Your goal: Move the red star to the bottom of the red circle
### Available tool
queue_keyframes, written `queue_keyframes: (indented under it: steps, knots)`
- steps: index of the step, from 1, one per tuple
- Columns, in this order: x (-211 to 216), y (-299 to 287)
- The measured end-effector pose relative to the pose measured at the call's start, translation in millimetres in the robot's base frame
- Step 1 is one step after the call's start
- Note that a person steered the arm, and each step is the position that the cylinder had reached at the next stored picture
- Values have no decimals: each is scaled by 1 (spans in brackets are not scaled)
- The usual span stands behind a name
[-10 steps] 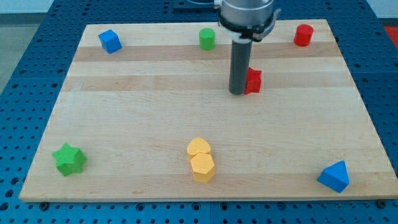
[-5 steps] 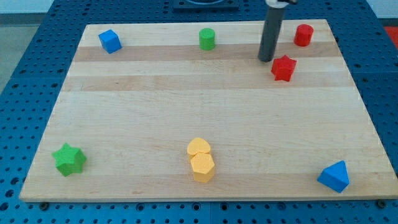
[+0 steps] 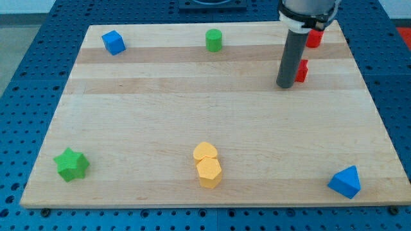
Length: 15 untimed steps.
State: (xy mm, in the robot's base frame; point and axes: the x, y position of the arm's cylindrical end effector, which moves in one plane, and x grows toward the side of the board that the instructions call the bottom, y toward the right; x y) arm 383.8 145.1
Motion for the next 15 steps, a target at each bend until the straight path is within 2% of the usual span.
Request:
queue_keyframes:
  steps: [1,2,4,6,7,8,9,10,14,15]
  knots:
    - [-48,23]
    - [-54,24]
    - [-50,32]
    - [11,24]
    - [26,50]
    - [-16,67]
    - [-16,64]
    - [-37,64]
    - [-47,68]
    - [-40,31]
